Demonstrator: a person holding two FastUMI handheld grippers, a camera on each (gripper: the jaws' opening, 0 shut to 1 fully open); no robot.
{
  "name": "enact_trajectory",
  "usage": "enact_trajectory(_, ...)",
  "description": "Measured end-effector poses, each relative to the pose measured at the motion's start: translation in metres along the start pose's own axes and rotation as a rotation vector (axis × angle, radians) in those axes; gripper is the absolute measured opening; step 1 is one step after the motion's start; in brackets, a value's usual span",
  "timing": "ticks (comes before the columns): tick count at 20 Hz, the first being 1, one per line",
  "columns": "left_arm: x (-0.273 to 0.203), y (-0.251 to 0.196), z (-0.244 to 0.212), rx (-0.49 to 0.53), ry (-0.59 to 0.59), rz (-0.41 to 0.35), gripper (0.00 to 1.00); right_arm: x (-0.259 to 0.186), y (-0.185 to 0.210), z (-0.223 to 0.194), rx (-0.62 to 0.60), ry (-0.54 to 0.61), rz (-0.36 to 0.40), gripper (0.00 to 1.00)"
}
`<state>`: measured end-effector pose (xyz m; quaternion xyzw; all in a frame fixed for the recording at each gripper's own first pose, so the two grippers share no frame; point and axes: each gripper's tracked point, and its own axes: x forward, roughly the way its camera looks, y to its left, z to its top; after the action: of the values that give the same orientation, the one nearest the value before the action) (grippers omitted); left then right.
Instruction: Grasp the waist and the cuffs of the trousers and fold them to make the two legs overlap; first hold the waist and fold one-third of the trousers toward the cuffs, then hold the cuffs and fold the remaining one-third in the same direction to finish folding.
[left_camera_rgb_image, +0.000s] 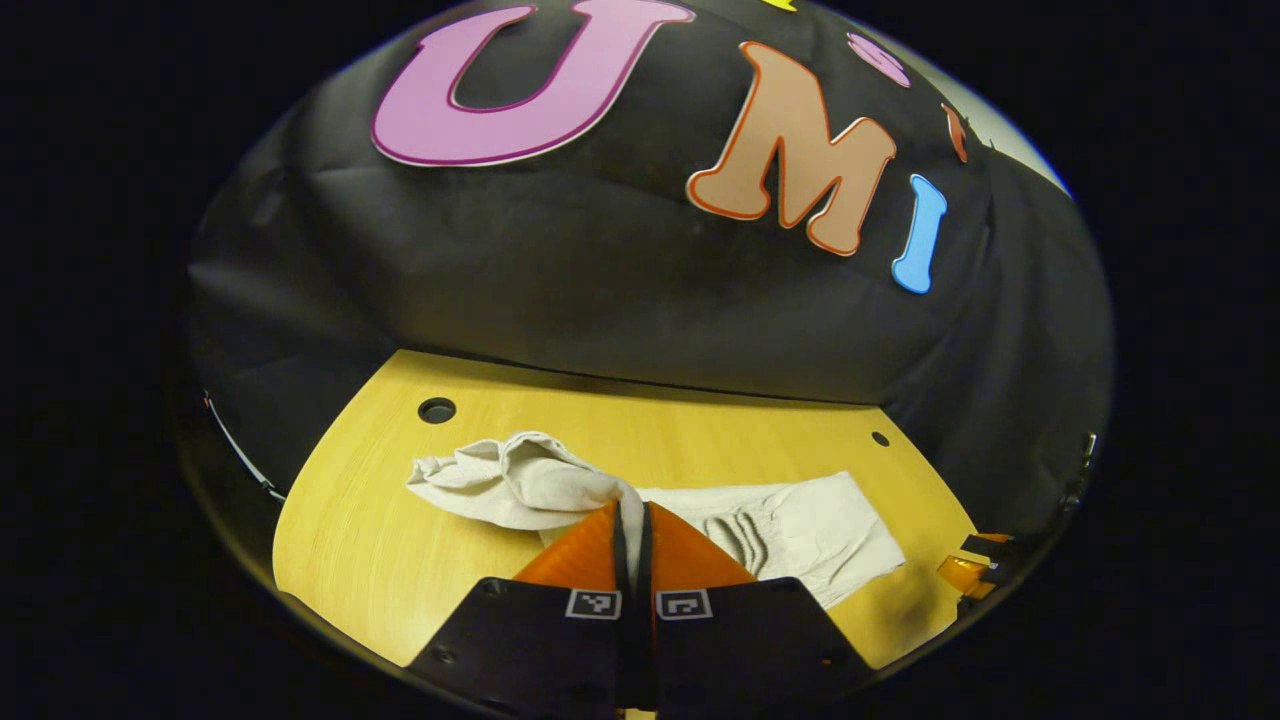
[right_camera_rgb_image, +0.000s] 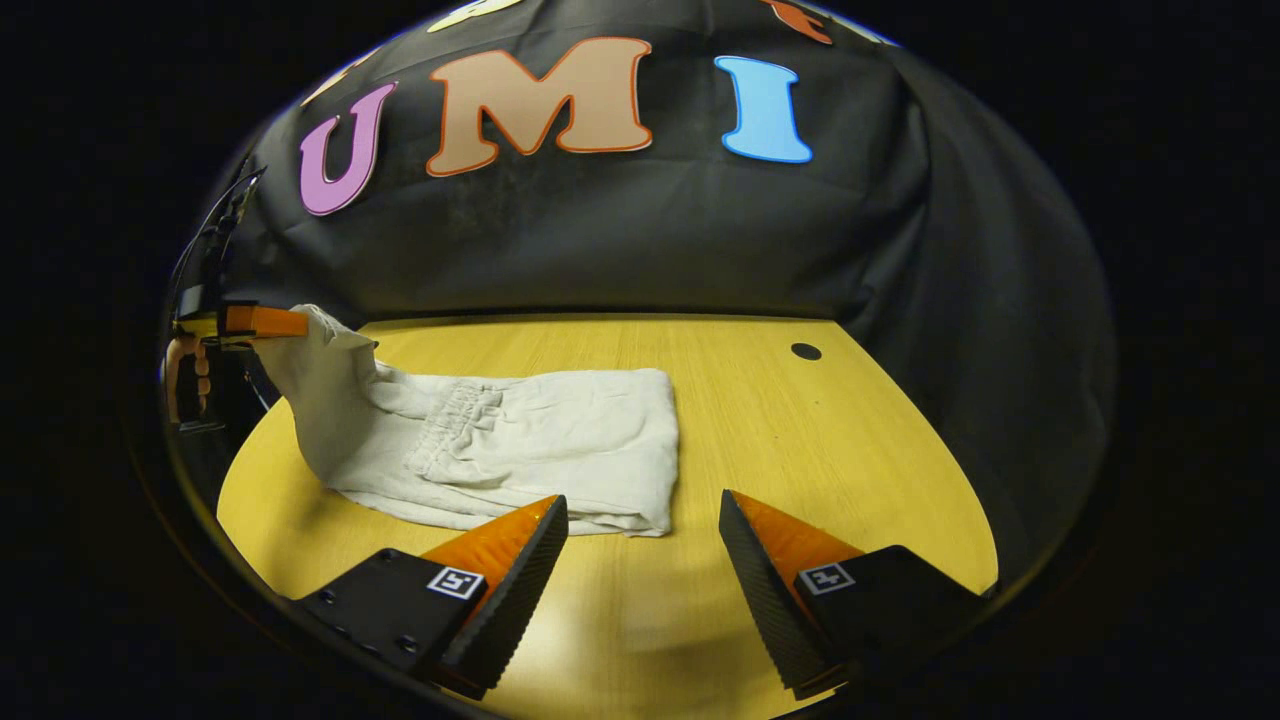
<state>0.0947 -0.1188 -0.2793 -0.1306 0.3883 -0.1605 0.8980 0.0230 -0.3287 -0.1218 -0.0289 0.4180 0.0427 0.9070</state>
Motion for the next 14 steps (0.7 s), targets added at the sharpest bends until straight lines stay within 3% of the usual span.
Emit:
enact_trajectory(8, 0.025, -0.094, 0.025, 0.064, -0.033, -0.082, 0.00, -0.011, -0.061, -0.009, 0.085, 0.000, -0.020, 0.96)
enact_trajectory(14, 0.053, -0.171, 0.020, 0.097, -0.032, -0.161, 0.00, -0.021, -0.096, -0.015, 0.096, -0.007, -0.037, 0.95)
